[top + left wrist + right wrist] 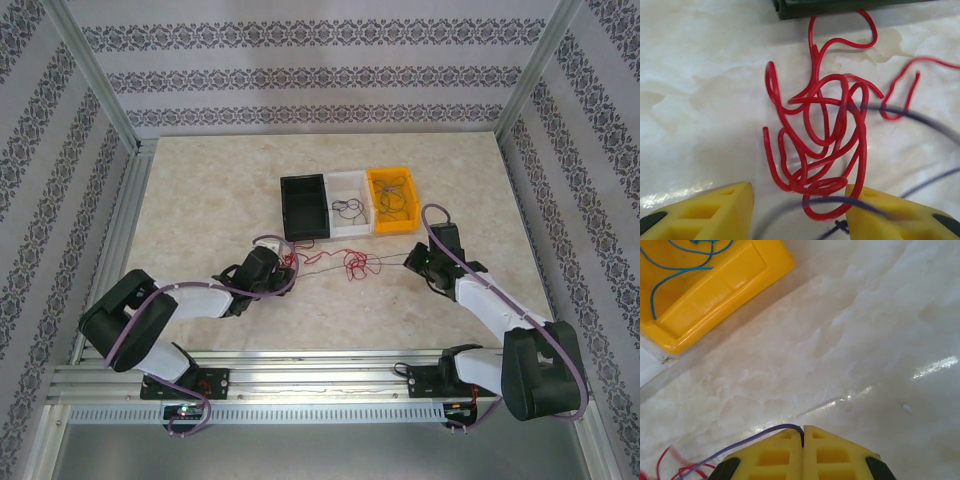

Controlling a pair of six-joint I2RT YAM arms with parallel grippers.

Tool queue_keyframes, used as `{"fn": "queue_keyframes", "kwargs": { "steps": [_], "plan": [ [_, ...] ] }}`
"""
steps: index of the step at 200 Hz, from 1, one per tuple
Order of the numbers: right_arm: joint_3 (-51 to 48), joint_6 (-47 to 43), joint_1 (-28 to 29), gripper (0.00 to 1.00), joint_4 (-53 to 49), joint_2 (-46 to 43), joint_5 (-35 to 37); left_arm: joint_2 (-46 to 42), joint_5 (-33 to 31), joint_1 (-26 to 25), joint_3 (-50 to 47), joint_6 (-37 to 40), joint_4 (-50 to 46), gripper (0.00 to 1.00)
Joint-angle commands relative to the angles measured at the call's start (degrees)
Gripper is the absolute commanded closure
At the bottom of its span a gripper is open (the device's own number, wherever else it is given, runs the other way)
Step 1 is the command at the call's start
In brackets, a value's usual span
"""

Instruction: Untangle the cables

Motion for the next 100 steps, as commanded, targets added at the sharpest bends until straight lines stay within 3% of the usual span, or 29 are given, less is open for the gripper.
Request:
{"fn": "queue_keyframes", "kwargs": {
  "steps": [1, 36, 74, 100],
  "plan": [
    [1.22, -0.92, -1.65, 1.00, -2.57, 0.36, 3.18, -2.75, -1.52, 2.36, -2.54, -0.62, -0.46, 0.47],
    [1.33, -2.07, -2.54, 1.00, -3.36, 0.67, 2.48, -6.77, 1.98, 4.61, -4.09, -0.78, 2.12, 0.45],
    [1.59, -2.44, -1.89, 1.00, -2.18, 2.20, -0.17, -6.02, 12.07, 4.56, -0.66, 4.30, 1.92, 0.38],
    [2.16, -2.91, -0.21, 1.00, -1.42, 3.12, -0.77, -4.31, 13.01, 4.50, 1.31, 5.69, 3.00, 0.34]
  ]
}}
